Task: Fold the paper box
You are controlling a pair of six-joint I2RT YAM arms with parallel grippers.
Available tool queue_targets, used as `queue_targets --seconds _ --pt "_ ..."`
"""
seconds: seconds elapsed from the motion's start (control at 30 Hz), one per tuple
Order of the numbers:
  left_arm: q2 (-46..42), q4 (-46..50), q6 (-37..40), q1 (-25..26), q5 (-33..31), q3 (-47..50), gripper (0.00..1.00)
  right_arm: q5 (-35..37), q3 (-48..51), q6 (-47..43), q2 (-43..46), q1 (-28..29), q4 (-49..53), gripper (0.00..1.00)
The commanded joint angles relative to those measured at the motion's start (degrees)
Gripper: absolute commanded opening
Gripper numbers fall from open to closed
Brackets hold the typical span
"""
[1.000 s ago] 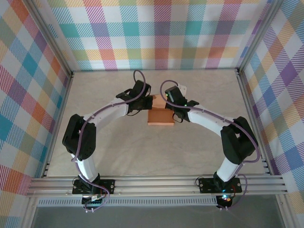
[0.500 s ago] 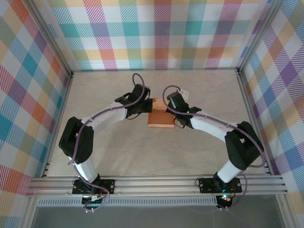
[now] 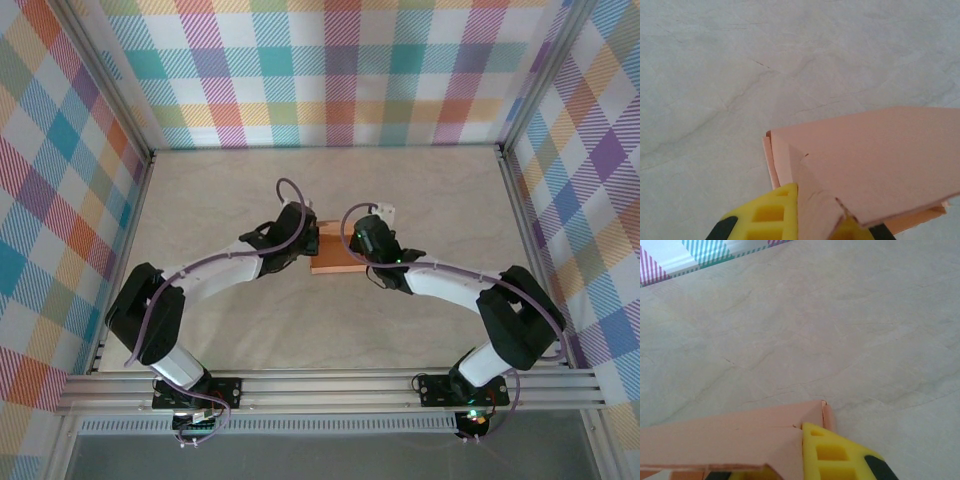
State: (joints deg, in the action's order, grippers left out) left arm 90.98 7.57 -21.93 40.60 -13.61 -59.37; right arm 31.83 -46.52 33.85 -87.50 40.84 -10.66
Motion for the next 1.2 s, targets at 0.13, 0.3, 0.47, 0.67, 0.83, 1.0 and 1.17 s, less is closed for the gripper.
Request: queue_targets --seconds 0.13,0.3,0.47,0.67,0.83,1.0,1.17 --pt "-4.37 -9.59 -1.84 4.10 -9.83 7.93 0.00 1.05 7.52 -3.20 2.29 1.02 -8.93 0.00" --pt "-4.24 -13.80 -2.46 6.89 -14.55 11.04 0.00 0.80 10.96 -5.86 2.88 1.70 -13.01 0.01" --pt "-3.72 -16.92 -3.15 9.20 -18.81 13.28 0.00 -0.76 14.39 -8.91 3.19 1.83 -17.37 0.03" --pt "-2.50 -19.13 -5.30 11.29 -22.44 15.94 0.00 -1.45 16.80 -11.97 3.02 1.86 -18.81 0.07" --pt "-1.77 -18.39 -6.00 12.18 -23.82 16.14 0.00 -3.15 17.06 -13.43 5.15 1.83 -18.44 0.16" --pt "-1.59 -17.08 -5.34 12.22 -25.03 15.49 0.00 -5.75 17.15 -15.40 9.45 1.87 -17.57 0.50" --pt "-1.17 -16.81 -5.26 12.31 -25.50 15.40 0.00 -7.63 18.88 -17.53 17.84 1.87 -14.02 0.83"
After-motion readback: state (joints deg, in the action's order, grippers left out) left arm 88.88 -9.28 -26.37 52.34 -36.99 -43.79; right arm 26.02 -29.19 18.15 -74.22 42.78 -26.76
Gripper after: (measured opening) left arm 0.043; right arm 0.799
